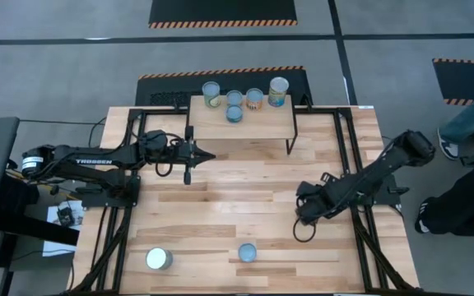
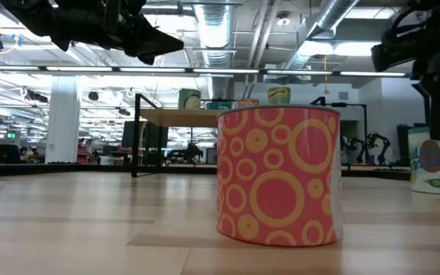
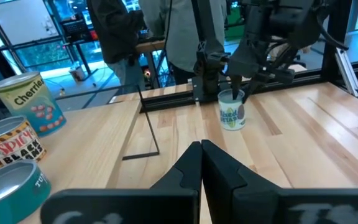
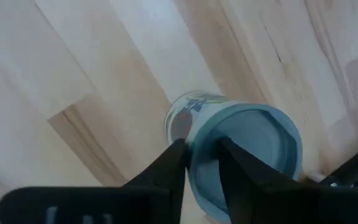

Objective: Pick and place cans onto a shelf
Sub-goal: Put the white mixed vegetables can on the shelf

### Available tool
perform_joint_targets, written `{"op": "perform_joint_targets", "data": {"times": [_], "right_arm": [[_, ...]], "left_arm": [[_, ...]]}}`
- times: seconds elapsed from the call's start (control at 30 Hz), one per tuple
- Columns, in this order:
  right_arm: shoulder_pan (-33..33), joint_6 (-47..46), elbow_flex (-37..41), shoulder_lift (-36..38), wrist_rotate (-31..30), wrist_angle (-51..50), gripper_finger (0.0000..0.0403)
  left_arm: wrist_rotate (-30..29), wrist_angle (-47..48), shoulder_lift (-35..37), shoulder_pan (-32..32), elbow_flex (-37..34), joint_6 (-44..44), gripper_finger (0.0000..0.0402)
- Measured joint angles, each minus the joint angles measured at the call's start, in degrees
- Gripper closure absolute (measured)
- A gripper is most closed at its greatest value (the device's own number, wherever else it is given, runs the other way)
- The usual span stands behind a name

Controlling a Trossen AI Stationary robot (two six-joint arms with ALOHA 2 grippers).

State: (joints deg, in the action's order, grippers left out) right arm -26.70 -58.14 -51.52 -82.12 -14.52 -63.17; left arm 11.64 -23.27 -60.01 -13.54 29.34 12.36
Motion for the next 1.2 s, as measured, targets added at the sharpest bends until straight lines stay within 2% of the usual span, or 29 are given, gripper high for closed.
{"op": "perform_joint_targets", "data": {"times": [0.3, 0.53, 0.67, 0.8, 0.97, 1.2], "right_arm": [[3.6, 14.4, -6.7, -0.5, 0.4, 5.1, 0.0393], [10.3, 36.6, -13.5, -3.9, -0.1, 20.3, 0.0379], [15.3, 50.2, -19.0, -10.5, 1.5, 25.7, 0.0388], [18.7, 60.4, -26.9, -17.9, 2.7, 25.5, 0.0389], [21.2, 70.0, -34.8, -25.8, 4.8, 23.9, 0.0381], [23.3, 75.2, -37.3, -30.8, 7.4, 24.5, 0.0389]], "left_arm": [[0.0, 0.0, 0.0, 0.0, 0.0, -0.6, 0.0401], [0.0, 1.1, 0.0, 0.0, 0.0, -1.5, 0.0401], [0.0, 2.0, 0.0, 0.0, 0.0, -1.0, 0.0401], [0.0, 2.0, 0.0, 0.0, 0.0, -0.7, 0.0401], [-0.1, 2.6, 0.0, 0.0, 0.0, -0.4, 0.0401], [-0.3, 4.0, 0.0, 0.0, 0.0, -1.0, 0.0401]]}}
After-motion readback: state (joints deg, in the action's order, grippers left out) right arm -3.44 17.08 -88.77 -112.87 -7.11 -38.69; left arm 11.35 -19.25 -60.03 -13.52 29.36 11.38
